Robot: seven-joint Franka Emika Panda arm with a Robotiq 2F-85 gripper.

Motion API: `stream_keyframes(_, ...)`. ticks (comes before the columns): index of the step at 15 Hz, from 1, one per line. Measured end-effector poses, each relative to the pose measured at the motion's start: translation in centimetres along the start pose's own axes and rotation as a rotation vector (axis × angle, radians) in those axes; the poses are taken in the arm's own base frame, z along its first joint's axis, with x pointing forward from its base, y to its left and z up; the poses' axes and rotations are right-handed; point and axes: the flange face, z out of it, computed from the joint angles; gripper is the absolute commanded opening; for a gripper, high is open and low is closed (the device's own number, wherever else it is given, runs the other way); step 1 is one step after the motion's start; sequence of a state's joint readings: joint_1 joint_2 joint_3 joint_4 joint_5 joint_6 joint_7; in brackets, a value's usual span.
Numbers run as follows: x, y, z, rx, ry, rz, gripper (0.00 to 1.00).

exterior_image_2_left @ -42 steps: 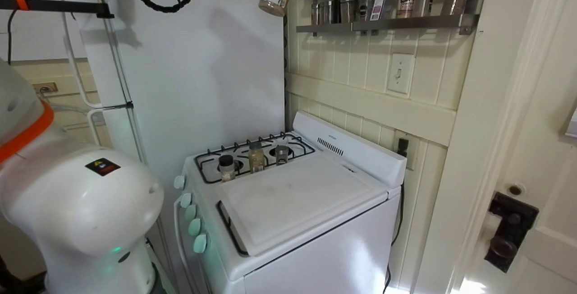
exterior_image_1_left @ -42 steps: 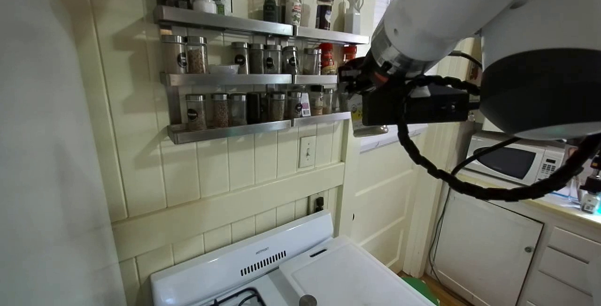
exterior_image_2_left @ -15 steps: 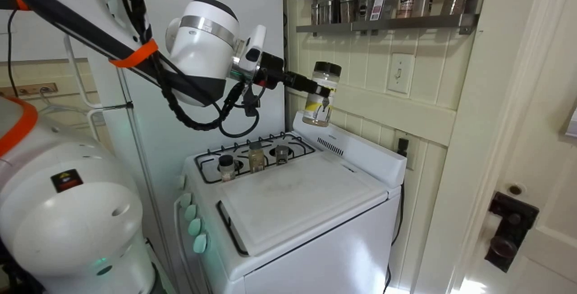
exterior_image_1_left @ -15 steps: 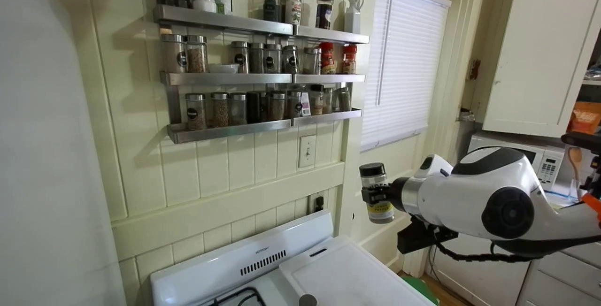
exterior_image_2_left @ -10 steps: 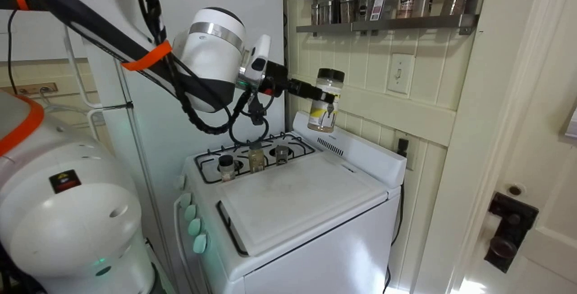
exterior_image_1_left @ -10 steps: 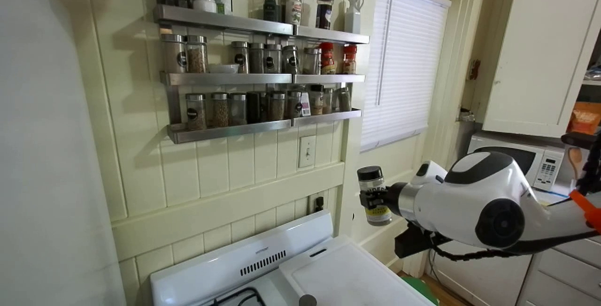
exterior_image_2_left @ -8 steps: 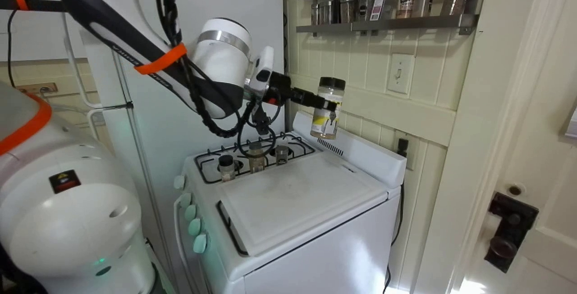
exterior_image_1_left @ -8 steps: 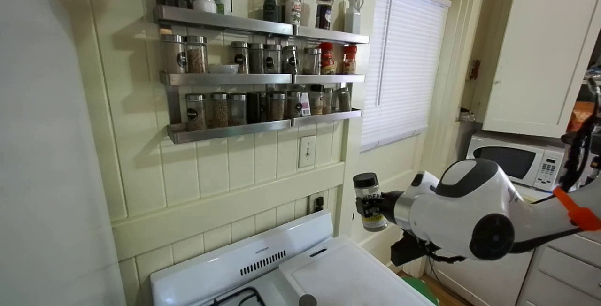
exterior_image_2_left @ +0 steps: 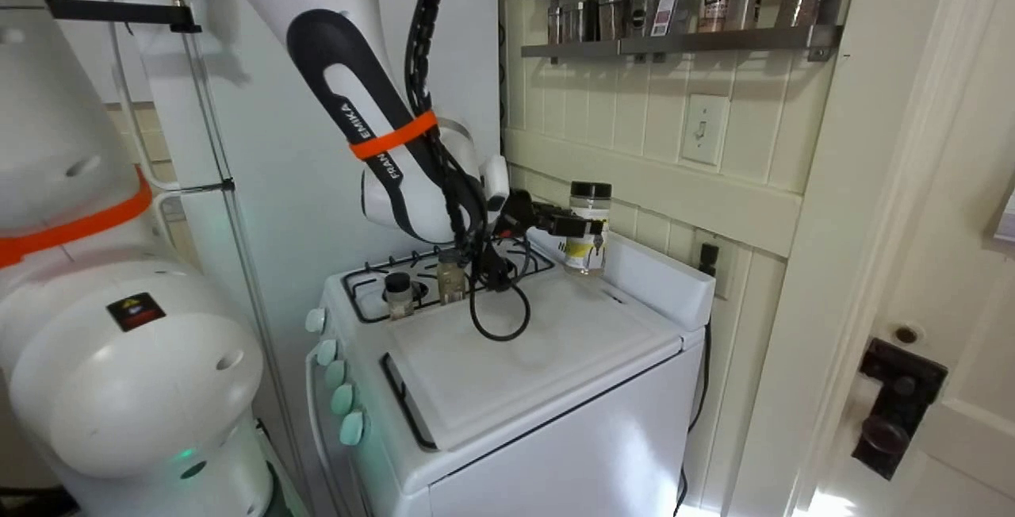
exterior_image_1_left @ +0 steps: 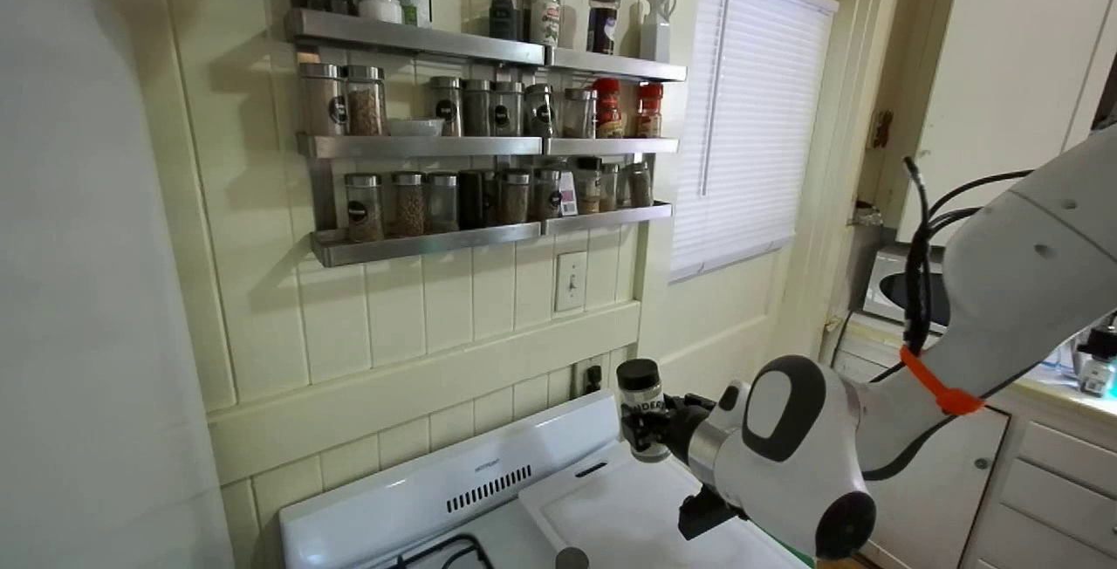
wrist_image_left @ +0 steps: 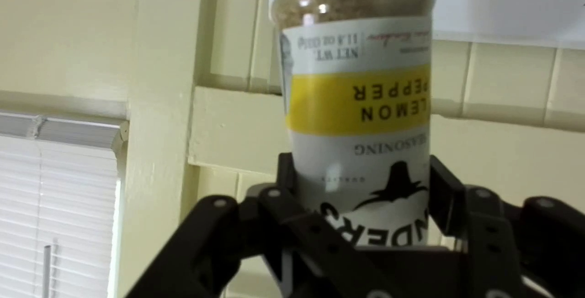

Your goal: Remove one bottle from the top shelf

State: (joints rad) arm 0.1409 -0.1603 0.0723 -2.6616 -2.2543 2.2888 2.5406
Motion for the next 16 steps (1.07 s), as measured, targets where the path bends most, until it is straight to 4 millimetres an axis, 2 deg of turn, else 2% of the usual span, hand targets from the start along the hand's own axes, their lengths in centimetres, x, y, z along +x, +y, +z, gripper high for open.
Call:
stream_keyframes(4, -4.7, -1.1, 3.1, 0.033, -0.019, 0.040, 0.43)
stream_keyframes(6, -5.0, -2.3, 4.3, 0.041, -0.023, 0.031, 0.43)
stream_keyframes(7, -4.8, -2.9, 4.9, 0.053, -0.015, 0.034, 0.92)
stream_keyframes(10, -4.5, -4.1, 5.9, 0.064, -0.006, 0.038, 1.00)
stream_keyframes(16, -4.3, -4.6, 6.6, 0.067, -0.002, 0.044, 1.00)
